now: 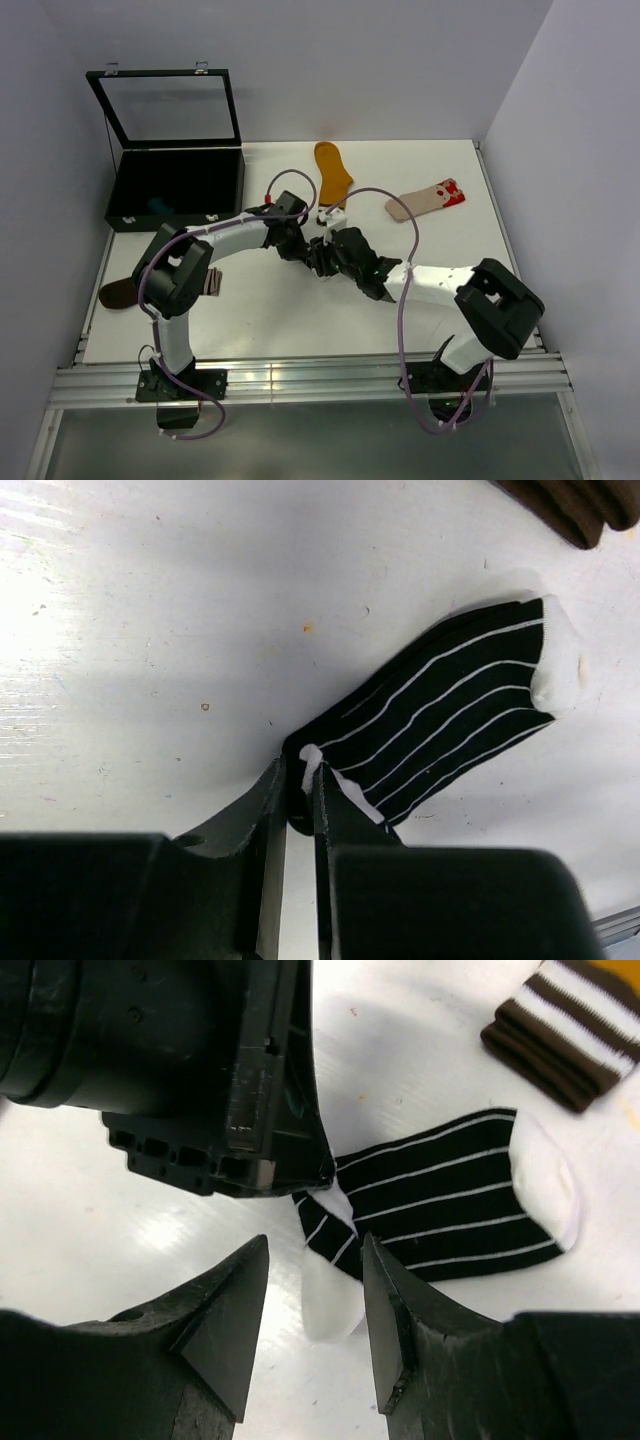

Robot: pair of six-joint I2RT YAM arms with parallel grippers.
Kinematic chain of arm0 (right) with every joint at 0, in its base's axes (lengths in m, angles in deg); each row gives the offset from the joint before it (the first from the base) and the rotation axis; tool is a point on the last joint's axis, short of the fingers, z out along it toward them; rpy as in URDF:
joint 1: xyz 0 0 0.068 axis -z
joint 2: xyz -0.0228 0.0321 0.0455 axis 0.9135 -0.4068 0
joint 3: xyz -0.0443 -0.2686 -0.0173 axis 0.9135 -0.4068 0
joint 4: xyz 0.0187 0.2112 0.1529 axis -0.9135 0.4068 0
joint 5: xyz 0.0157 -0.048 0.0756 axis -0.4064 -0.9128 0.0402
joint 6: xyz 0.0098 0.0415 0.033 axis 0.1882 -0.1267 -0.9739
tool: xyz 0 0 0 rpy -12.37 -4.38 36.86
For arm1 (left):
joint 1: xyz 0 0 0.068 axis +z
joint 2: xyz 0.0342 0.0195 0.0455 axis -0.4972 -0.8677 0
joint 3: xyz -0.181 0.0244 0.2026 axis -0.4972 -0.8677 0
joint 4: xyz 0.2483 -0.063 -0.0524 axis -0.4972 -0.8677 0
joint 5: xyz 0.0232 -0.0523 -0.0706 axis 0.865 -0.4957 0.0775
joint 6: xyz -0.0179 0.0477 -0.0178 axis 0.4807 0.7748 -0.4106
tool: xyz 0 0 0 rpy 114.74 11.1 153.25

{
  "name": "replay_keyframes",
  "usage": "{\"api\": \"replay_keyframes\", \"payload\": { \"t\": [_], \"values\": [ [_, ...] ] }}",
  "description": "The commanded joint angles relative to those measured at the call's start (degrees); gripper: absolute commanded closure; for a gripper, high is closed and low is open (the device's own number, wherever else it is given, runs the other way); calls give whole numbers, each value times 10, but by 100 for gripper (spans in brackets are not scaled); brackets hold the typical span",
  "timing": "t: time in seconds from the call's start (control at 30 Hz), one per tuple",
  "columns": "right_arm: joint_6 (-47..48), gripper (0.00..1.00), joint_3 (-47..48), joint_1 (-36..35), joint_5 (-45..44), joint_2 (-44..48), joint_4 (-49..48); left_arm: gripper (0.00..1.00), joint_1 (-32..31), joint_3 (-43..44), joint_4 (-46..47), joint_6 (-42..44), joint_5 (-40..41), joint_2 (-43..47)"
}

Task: Roll the socks
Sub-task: Roll the sock at the center of the board.

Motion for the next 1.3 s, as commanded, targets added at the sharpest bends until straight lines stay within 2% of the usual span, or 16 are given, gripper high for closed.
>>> {"api": "replay_keyframes", "payload": {
  "t": [0.0, 0.27, 0.63, 0.73, 0.77, 0.83, 0.87, 0.93, 1.0, 1.13, 1.27],
  "values": [
    [78, 50, 35, -36, -103, -30, 2, 96, -1, 14, -20, 21, 11, -9],
    [118, 51, 55, -78, -128, -94, -13, 96, -1, 14, -18, 22, 5, -12],
    [88, 54, 51, -90, -163, -152, 4, 95, -1, 13, -13, 18, 3, -14],
    [74, 63, 44, -90, -163, -157, 13, 94, -1, 12, -11, 12, 3, -13],
    [70, 74, 42, -90, -163, -158, 15, 93, -1, 12, -9, 11, 3, -11],
    [60, 85, 36, -89, -154, -158, 16, 89, -1, 8, -9, 5, 3, -10],
    [57, 95, 34, -88, -148, -156, 15, 85, -1, 7, -6, 4, 3, -3],
    [46, 100, 25, -83, -120, -153, 12, 76, -1, 1, -3, -3, 7, 4],
    [34, 100, 20, -76, -87, -145, 7, 72, -1, -3, 2, -9, 10, 15],
    [-5, 100, 6, -15, 29, -129, -4, 60, 6, -27, 19, -19, 11, 40],
    [-57, 100, -8, 52, 187, -111, -29, 54, 17, -52, 37, -28, 12, 75]
  ]
}}
